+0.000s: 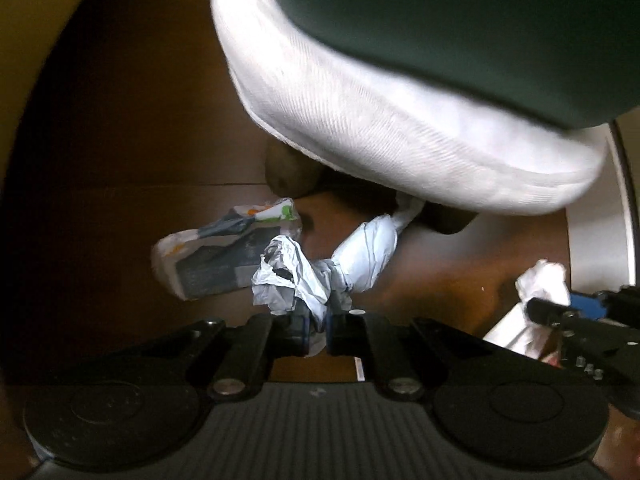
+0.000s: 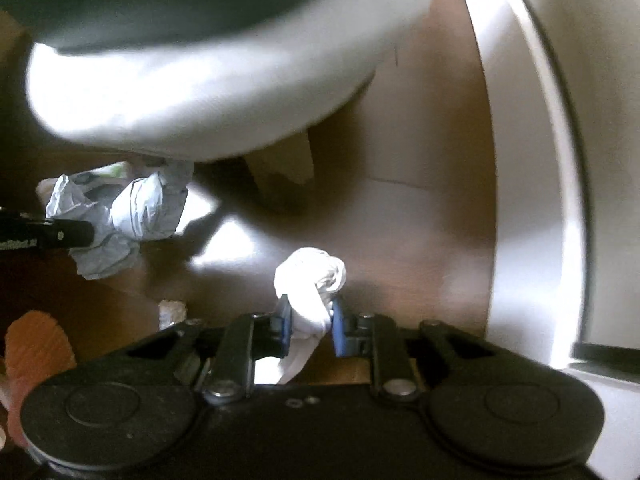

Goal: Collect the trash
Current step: 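Grasp the crumpled grey tissue with the left tool while the right tool grasps the white tissue, then lift both tissues over the wastebasket and open both tools, then withdraw both open tools down to the snack packet and wrapper strip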

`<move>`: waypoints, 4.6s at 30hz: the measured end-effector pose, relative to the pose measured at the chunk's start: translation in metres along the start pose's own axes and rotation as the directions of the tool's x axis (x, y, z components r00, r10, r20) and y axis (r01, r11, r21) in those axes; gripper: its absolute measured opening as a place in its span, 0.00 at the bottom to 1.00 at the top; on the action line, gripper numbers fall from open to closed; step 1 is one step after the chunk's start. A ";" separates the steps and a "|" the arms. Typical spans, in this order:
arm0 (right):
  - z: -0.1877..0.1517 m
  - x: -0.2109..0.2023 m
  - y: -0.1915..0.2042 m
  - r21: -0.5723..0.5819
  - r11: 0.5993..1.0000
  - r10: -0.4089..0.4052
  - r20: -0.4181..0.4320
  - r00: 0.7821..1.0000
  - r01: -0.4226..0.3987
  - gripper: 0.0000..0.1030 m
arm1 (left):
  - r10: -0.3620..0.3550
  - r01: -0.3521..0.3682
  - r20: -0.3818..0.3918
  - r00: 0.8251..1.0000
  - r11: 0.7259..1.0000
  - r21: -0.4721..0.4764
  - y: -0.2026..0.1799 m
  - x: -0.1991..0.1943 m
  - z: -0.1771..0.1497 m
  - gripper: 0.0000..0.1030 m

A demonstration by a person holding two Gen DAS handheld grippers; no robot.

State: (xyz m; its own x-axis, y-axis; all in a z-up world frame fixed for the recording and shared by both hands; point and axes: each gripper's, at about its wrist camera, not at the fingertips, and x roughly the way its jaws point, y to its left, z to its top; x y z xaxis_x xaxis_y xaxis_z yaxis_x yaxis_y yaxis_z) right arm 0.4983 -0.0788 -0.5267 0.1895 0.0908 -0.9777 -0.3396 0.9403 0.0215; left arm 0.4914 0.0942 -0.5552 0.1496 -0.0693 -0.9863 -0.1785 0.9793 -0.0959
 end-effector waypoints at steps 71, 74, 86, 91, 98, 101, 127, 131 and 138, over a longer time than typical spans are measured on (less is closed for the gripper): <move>0.134 -0.316 0.032 -0.112 0.986 -0.065 0.444 0.894 0.127 0.26 | 0.026 -0.066 0.367 0.930 0.993 0.097 -0.058 -0.329 0.134 0.06; 0.133 -0.312 0.033 -0.114 0.982 -0.085 0.440 0.894 0.149 0.29 | 0.041 -0.080 0.342 0.939 0.992 0.100 -0.061 -0.320 0.136 0.06; 0.114 -0.348 0.020 -0.053 0.994 -0.057 0.469 0.881 0.093 0.52 | -0.013 -0.029 0.337 0.941 0.992 0.121 -0.064 -0.347 0.118 0.30; 0.097 -0.373 0.017 -0.026 0.996 -0.060 0.485 0.872 0.083 0.55 | -0.027 -0.023 0.381 0.924 0.992 0.126 -0.064 -0.378 0.100 0.48; 0.065 -0.412 0.019 -0.006 0.999 -0.028 0.525 0.851 0.036 0.62 | -0.048 -0.008 0.436 0.899 0.992 0.126 -0.058 -0.427 0.067 0.59; 0.051 -0.426 0.021 -0.005 1.000 -0.015 0.539 0.842 0.021 0.62 | -0.041 -0.020 0.458 0.888 0.991 0.129 -0.054 -0.444 0.049 0.59; -0.036 -0.306 0.054 -0.041 0.995 0.099 0.346 0.933 -0.091 0.98 | -0.007 -0.034 0.326 0.945 0.992 0.121 0.003 -0.348 -0.036 0.83; -0.034 -0.257 0.060 -0.036 0.994 0.106 0.260 0.960 -0.100 0.99 | 0.012 -0.038 0.235 0.972 0.993 0.108 0.008 -0.294 -0.033 0.83; -0.024 -0.171 0.065 -0.052 0.992 0.124 0.137 0.983 -0.118 0.99 | 0.073 -0.082 0.095 0.993 0.991 0.101 0.009 -0.194 -0.020 0.83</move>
State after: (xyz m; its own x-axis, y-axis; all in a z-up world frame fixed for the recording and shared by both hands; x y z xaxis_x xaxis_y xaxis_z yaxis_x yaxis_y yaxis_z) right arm 0.4216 -0.0409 -0.3634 0.2701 0.2507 -0.9296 -0.4071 0.9047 0.1257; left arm 0.4416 0.1124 -0.3671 0.2283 0.0204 -0.9734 -0.0911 0.9958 -0.0005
